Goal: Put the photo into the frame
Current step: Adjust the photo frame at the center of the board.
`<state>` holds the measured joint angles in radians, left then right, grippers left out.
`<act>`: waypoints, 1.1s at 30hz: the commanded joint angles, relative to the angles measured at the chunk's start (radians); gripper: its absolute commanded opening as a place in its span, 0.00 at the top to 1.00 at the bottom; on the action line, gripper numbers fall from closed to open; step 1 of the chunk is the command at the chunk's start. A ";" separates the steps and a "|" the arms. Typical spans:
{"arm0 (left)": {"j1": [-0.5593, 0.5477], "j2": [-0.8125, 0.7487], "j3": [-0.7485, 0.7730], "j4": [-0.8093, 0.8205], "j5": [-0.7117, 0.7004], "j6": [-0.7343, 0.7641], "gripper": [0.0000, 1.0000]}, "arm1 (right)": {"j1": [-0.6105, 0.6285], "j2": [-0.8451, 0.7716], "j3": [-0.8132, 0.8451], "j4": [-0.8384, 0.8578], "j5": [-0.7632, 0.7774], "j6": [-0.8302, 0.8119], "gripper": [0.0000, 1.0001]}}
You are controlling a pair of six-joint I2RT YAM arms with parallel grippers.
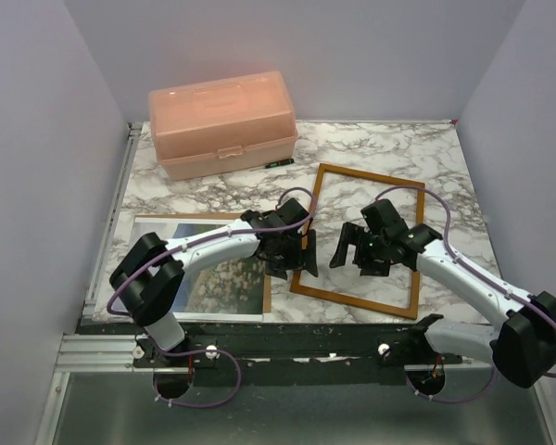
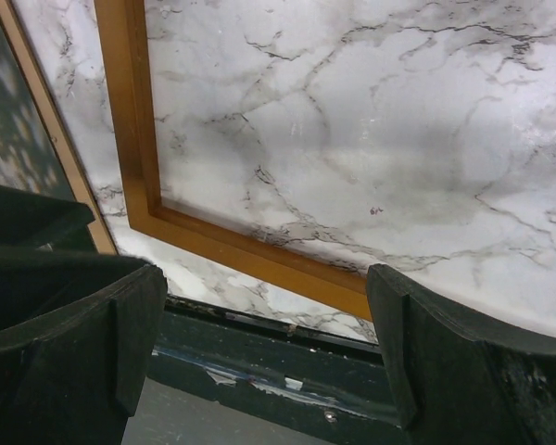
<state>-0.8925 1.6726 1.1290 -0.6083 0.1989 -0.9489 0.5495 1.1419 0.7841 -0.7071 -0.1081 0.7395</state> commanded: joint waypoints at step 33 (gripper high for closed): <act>0.430 -0.917 -0.265 -0.051 0.083 0.243 0.11 | 0.315 0.818 0.503 0.031 0.303 -0.042 0.33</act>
<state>-0.4667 0.7872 0.8421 -0.6209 0.3035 -0.7456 0.8486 1.9137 1.2999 -0.6052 0.0711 0.7078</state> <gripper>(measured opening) 0.891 0.755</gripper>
